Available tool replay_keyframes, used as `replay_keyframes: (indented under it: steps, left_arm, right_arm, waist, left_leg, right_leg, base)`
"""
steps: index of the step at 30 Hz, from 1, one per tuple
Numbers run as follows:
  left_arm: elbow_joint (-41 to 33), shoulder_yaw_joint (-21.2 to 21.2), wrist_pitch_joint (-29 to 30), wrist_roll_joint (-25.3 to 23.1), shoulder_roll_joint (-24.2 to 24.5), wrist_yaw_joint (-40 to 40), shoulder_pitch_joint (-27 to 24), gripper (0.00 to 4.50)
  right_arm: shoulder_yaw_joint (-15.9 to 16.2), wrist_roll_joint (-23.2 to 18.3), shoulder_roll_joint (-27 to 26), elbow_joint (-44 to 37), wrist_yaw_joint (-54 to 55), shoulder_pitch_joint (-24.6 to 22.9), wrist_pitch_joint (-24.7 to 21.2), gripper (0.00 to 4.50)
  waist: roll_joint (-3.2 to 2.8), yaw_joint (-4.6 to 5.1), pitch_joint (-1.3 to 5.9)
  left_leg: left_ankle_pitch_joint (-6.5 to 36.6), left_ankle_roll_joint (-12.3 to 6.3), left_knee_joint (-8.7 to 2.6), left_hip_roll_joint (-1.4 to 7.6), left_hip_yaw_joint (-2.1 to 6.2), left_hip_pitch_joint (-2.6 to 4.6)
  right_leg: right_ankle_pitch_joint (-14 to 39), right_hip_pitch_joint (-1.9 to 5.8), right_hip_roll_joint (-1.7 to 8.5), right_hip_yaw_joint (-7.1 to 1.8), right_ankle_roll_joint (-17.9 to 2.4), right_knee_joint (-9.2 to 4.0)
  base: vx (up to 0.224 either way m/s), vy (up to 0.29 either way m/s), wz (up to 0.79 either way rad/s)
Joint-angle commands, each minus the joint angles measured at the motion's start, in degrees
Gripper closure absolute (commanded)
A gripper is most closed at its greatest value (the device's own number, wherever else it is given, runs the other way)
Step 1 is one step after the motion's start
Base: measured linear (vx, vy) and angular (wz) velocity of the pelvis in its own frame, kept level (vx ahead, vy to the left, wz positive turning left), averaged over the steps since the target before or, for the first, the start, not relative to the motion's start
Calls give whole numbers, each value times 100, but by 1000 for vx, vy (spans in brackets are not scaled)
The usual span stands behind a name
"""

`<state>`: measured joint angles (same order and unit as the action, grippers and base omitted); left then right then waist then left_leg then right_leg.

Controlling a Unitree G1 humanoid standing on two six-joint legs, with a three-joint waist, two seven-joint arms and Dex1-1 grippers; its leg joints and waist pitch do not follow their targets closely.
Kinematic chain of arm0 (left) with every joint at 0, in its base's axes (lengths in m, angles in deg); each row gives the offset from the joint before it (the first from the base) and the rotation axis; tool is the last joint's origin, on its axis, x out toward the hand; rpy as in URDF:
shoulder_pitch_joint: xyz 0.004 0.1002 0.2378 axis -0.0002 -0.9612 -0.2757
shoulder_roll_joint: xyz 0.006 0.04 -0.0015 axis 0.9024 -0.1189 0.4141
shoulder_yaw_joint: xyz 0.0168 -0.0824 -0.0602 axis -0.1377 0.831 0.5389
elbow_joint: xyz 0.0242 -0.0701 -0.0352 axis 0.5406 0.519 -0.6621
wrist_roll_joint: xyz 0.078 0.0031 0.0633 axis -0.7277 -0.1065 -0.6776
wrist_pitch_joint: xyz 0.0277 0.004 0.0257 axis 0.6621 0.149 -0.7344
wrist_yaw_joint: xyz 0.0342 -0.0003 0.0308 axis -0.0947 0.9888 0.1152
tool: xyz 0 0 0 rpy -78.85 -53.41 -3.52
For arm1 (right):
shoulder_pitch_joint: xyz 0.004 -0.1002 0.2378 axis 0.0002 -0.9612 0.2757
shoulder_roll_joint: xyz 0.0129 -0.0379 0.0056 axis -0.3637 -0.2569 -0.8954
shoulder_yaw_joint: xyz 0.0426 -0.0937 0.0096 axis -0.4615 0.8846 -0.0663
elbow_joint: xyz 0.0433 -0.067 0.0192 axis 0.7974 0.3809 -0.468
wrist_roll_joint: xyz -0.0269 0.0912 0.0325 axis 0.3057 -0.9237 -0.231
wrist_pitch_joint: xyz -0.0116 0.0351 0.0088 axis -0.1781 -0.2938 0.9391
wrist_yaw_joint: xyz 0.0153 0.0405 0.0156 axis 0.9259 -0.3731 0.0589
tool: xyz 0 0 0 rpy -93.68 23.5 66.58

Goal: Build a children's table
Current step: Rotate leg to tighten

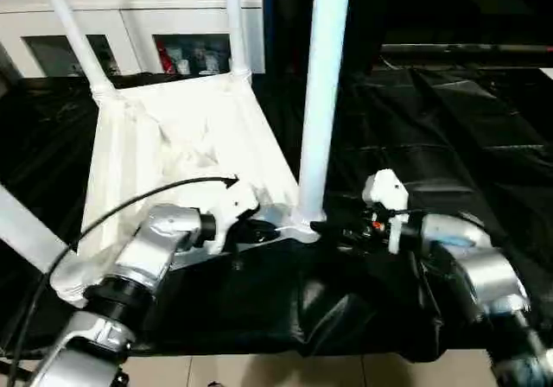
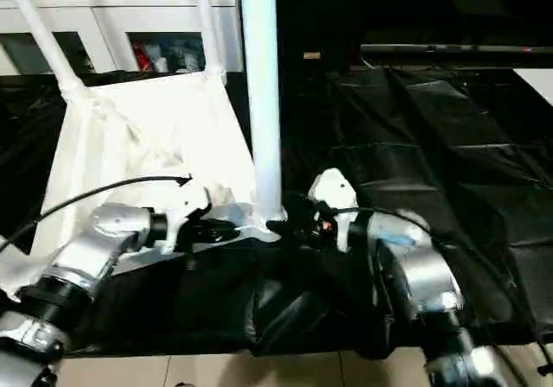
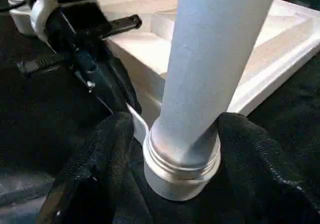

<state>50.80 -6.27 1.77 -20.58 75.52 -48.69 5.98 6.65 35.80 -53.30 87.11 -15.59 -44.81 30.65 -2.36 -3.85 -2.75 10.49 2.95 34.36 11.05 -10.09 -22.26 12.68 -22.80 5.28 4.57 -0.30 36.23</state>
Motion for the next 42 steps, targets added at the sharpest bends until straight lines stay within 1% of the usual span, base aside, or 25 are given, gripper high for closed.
replay_keyframes:
  steps: [1,3,4,6,7,8,9,13,14,18,19,20,21,22,23,25,26,27,29,31,34,35,40,41,42]
  left_arm:
    - [5,66,-52,1,-14,105,115,450]
    - [6,45,-78,2,-48,101,113,450]
    - [31,32,-83,-12,-80,126,127,450]
    - [76,12,-141,-57,-145,174,133,450]
    - [21,4,-105,-48,-141,147,140,450]
    - [50,48,-81,30,-161,89,170,450]
    - [93,82,-78,90,-178,46,193,450]
    - [593,101,-352,-16,-114,92,366,450]
    - [669,136,-384,-3,-119,124,382,450]
    - [618,208,-242,65,-77,42,459,450]
    - [601,200,-231,64,-50,-14,466,450]
    - [602,181,-249,49,-18,-78,478,450]
    - [674,186,-312,49,-2,-123,530,450]
    - [699,199,-330,54,-12,-101,552,450]
    - [718,208,-343,59,-19,-85,566,450]
    - [613,231,-263,112,15,-121,526,450]
    - [577,244,-239,142,44,-153,506,450]
    - [541,238,-220,161,68,-201,484,450]
    - [413,192,-166,201,159,-401,402,450]
    - [377,162,-151,194,193,-500,381,450]
    - [315,155,-151,223,195,-569,387,450]
    - [293,130,-145,243,202,-668,411,450]
    - [207,40,-204,179,218,-757,395,450]
    - [111,-19,-243,153,239,-815,320,450]
    - [111,-19,-243,153,239,-815,320,450]
  right_arm:
    - [31,-95,-170,131,-116,103,-69,131]
    - [-49,-215,-283,245,-104,170,-156,124]
    - [-71,-270,-336,289,-102,197,-242,119]
    - [-7,-231,-421,430,9,246,-230,104]
    - [32,-217,-474,461,98,295,-298,89]
    - [38,-179,-541,533,214,365,-314,82]
    - [34,-155,-592,607,272,418,-308,79]
    - [14,332,-812,1209,1084,741,-306,46]
    - [-33,306,-863,1270,1130,767,-330,46]
    - [-66,25,-859,899,874,772,-885,46]
    - [-51,-8,-844,801,849,765,-981,46]
    - [-24,-18,-819,713,828,762,-1043,46]
    - [26,-18,-749,576,749,742,-1072,46]
    - [48,5,-719,546,722,725,-1037,46]
    - [61,23,-703,535,711,716,-1010,46]
    - [127,-21,-724,530,545,688,-930,46]
    - [158,-39,-753,534,496,687,-918,46]
    - [189,-7,-755,560,480,698,-866,46]
    - [302,91,-739,639,357,745,-726,46]
    - [327,107,-714,581,316,758,-750,46]
    - [414,145,-617,449,157,766,-716,46]
    - [400,158,-581,448,135,792,-689,46]
    - [311,218,-438,463,165,701,-391,46]
    - [290,158,-386,302,109,593,-421,46]
    - [290,158,-386,302,109,593,-421,46]
  waist:
    - [81,-42,401]
    - [65,-24,404]
    - [17,-26,409]
    - [27,-10,415]
    - [-63,-24,420]
    - [-9,-10,422]
    - [-75,-6,426]
    - [-19,-25,445]
    - [-86,-26,443]
    - [-89,-83,451]
    - [-39,-80,445]
    - [-54,-91,441]
    - [108,-90,437]
    - [97,-114,438]
    - [39,-131,428]
    - [75,-144,419]
    - [10,-163,419]
    - [36,-161,423]
    - [-41,-170,432]
    - [-23,-167,436]
    - [-86,-179,436]
    - [-37,-172,435]
    - [-60,-165,440]
    - [-95,-152,445]
    - [-65,-153,444]
  left_leg:
    - [439,-619,-320,195,54,67]
    - [463,-627,-322,202,60,66]
    - [472,-620,-316,199,64,70]
    - [494,-580,-317,198,62,72]
    - [503,-553,-314,198,73,84]
    - [517,-531,-319,202,68,83]
    - [545,-494,-315,187,72,76]
    - [462,-439,-311,176,65,93]
    - [459,-398,-307,167,62,93]
    - [486,-446,-303,187,67,96]
    - [476,-459,-310,189,64,89]
    - [502,-459,-314,194,65,84]
    - [489,-480,-319,189,47,78]
    - [462,-481,-315,193,48,83]
    - [464,-457,-313,197,46,92]
    - [464,-424,-323,203,49,85]
    - [502,-403,-322,203,52,89]
    - [482,-398,-321,202,49,90]
    - [464,-367,-312,200,56,91]
    - [450,-371,-312,196,55,93]
    - [524,-356,-306,195,54,103]
    - [545,-344,-310,195,47,106]
    - [584,-299,-309,193,54,107]
    - [555,-300,-303,192,57,109]
    - [527,-329,-301,191,57,103]
  right_leg:
    - [-344,359,324,-263,-1610,-348]
    - [-364,355,321,-260,-1651,-345]
    - [-377,350,320,-259,-1663,-336]
    - [-415,353,317,-257,-1677,-347]
    - [-433,345,322,-256,-1687,-336]
    - [-496,351,308,-255,-1686,-343]
    - [-542,356,305,-251,-1694,-342]
    - [-612,346,307,-253,-1742,-325]
    - [-664,341,301,-253,-1750,-324]
    - [-923,367,297,-249,-1735,-293]
    - [-925,376,295,-253,-1728,-298]
    - [-836,368,312,-251,-1715,-295]
    - [-706,386,308,-261,-1672,-304]
    - [-622,378,329,-267,-1659,-293]
    - [-439,349,340,-275,-1616,-313]
    - [-379,350,341,-281,-1603,-311]
    - [-337,336,343,-277,-1597,-315]
    - [-416,335,333,-281,-1599,-311]
    - [-552,325,330,-279,-1619,-291]
    - [-711,333,318,-276,-1650,-284]
    - [-787,327,307,-272,-1693,-277]
    - [-797,332,302,-274,-1689,-286]
    - [-807,342,307,-280,-1689,-283]
    - [-896,342,299,-277,-1694,-280]
    - [-975,358,291,-278,-1687,-273]
  base:
    - [0,0,0]
    - [0,0,0]
    - [0,0,0]
    - [0,0,0]
    - [0,0,0]
    - [0,0,0]
    - [0,0,0]
    - [0,0,0]
    - [0,0,0]
    - [0,0,0]
    - [0,0,0]
    - [0,0,0]
    - [0,0,0]
    - [0,0,0]
    - [0,0,0]
    - [0,0,0]
    - [0,0,0]
    - [0,0,0]
    - [0,0,0]
    - [0,0,0]
    - [0,0,0]
    - [0,0,0]
    - [0,0,0]
    - [0,0,0]
    - [0,0,0]
